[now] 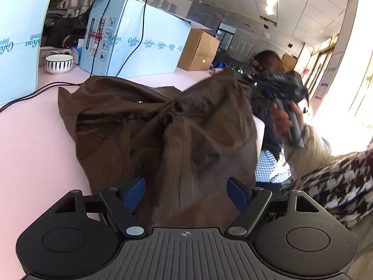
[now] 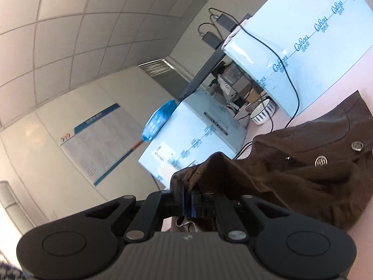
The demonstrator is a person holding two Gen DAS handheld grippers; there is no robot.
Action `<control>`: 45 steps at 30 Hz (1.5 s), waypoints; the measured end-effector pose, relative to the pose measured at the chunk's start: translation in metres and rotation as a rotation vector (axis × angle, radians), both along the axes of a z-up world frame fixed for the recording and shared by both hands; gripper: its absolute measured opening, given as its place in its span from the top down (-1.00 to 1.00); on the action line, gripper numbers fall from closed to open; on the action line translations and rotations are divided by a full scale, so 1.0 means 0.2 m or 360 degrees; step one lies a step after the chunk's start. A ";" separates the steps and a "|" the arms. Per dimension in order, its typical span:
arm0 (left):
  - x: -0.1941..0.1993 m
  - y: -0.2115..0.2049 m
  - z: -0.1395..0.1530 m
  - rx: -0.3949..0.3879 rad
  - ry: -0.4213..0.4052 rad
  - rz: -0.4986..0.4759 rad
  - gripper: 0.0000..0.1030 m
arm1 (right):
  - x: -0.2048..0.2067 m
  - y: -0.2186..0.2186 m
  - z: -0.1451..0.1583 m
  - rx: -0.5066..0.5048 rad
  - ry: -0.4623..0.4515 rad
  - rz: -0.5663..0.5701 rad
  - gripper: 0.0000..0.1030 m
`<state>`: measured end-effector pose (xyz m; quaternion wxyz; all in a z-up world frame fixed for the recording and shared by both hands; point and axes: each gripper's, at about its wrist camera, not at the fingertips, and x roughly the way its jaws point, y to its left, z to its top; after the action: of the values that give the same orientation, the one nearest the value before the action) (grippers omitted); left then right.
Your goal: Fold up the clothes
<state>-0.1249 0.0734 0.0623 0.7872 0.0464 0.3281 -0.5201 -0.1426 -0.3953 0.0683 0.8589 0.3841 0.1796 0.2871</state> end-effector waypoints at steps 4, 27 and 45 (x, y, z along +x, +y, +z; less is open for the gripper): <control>-0.08 0.01 -0.02 0.0104 0.0004 -0.0065 -0.68 | 0.31 0.01 -0.06 -0.0088 0.0153 -0.0145 0.89; 0.23 -0.19 -0.36 -0.0206 0.0905 0.0477 0.93 | 0.09 -0.09 -0.15 -0.0528 0.0087 -0.0045 -0.85; 0.16 -0.11 -0.30 -0.0351 0.0737 0.0432 0.98 | -0.25 0.23 -0.27 -0.1477 0.0313 -0.0025 -0.24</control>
<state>-0.0923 0.0520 0.0026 0.7541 -0.2037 0.4438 -0.4392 -0.1918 -0.3493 0.0139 0.9209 -0.0134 0.3664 0.1324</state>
